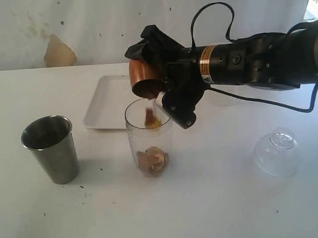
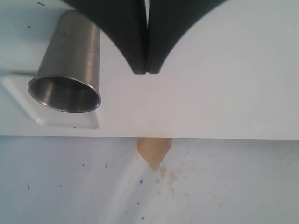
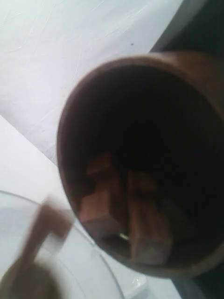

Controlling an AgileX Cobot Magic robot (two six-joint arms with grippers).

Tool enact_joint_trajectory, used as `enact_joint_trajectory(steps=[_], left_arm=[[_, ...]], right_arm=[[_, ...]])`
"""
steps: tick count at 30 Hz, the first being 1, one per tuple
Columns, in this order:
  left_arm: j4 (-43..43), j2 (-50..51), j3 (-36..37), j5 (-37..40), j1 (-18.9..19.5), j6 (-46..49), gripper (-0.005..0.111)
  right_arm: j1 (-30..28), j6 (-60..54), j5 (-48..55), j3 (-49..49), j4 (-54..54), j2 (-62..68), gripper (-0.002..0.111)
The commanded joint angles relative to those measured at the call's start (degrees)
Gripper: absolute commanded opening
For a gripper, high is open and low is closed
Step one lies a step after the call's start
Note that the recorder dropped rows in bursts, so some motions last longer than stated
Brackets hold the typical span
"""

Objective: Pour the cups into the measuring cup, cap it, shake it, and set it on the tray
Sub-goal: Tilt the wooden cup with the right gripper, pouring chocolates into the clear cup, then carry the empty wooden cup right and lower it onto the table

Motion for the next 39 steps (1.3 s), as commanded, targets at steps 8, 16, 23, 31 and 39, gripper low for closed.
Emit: enact_joint_trajectory(steps=[8, 16, 23, 31, 39], left_arm=[[0.2, -0.3, 0.2, -0.7, -0.1, 0.0, 0.000], [0.2, -0.3, 0.2, -0.7, -0.1, 0.0, 0.000], [0.2, -0.3, 0.2, -0.7, -0.1, 0.0, 0.000], [0.2, -0.3, 0.2, -0.7, -0.1, 0.0, 0.000], [0.2, -0.3, 0.2, -0.7, -0.1, 0.0, 0.000]], right_arm=[[0.1, -0.6, -0.7, -0.5, 0.3, -0.7, 0.000], [0.1, 3.8, -0.7, -0.5, 3.4, -0.7, 0.000], [0.1, 29.3, -3.9, -0.5, 14.6, -0.7, 0.000], [-0.7, 52.5, -3.6, -0.5, 36.6, -4.1, 0.000], [-14.8, 53.6, 9.7, -0.5, 62.7, -9.0, 0.000]])
